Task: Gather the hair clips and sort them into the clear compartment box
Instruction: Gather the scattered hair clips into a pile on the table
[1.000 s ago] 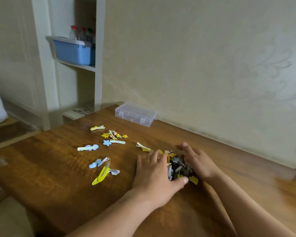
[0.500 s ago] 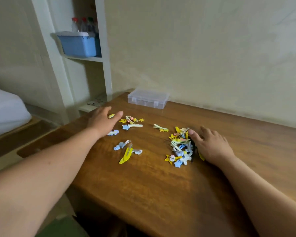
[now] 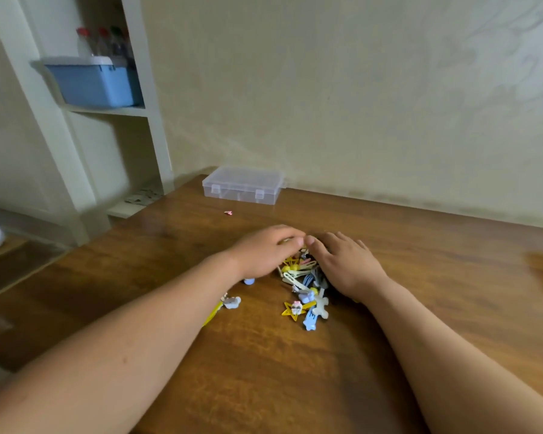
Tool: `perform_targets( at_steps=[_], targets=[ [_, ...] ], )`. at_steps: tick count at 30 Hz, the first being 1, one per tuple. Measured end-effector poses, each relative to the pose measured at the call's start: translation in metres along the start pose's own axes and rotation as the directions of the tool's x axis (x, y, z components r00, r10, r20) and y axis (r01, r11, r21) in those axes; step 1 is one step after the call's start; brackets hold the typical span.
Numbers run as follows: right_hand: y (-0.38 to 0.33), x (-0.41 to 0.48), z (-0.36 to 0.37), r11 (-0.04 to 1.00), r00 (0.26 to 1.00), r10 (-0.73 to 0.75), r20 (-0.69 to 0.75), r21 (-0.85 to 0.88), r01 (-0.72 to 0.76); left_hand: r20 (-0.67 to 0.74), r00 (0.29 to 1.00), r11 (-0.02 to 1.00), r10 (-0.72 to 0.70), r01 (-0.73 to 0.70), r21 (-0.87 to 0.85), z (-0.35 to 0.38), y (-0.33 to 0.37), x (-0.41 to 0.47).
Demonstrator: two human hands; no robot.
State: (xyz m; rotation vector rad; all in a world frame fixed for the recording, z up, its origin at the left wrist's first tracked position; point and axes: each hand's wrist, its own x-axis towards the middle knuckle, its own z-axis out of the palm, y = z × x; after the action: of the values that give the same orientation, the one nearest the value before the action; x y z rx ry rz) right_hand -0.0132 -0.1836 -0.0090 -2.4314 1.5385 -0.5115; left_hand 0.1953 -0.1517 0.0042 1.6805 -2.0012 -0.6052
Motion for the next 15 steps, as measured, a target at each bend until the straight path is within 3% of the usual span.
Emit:
perform_targets(
  at_steps=[2,4,8,12,15],
  targets=[
    [0.000,-0.004,-0.004,0.998,1.000,-0.001,-0.014,0.055,0.002,0.004,1.000,0.999,0.029,-0.029,-0.045,0.006,0.011,-0.004],
    [-0.001,-0.009,-0.007,0.995,0.999,0.004,-0.035,0.104,-0.001,-0.088,0.996,0.998,0.023,-0.028,-0.055,0.000,0.010,-0.006],
    [-0.001,-0.009,-0.007,0.991,0.999,0.013,-0.051,0.135,-0.006,-0.278,0.953,0.989,-0.124,0.141,0.045,-0.031,-0.023,0.005],
    [-0.001,-0.007,-0.008,0.988,0.999,-0.004,-0.053,0.154,0.012,-0.189,0.912,0.894,-0.363,0.398,0.203,-0.048,-0.057,0.028],
    [0.000,-0.007,-0.008,0.987,0.999,-0.022,-0.040,0.160,0.028,-0.114,0.934,0.902,-0.338,0.356,0.243,-0.044,-0.046,0.031]
  ],
)
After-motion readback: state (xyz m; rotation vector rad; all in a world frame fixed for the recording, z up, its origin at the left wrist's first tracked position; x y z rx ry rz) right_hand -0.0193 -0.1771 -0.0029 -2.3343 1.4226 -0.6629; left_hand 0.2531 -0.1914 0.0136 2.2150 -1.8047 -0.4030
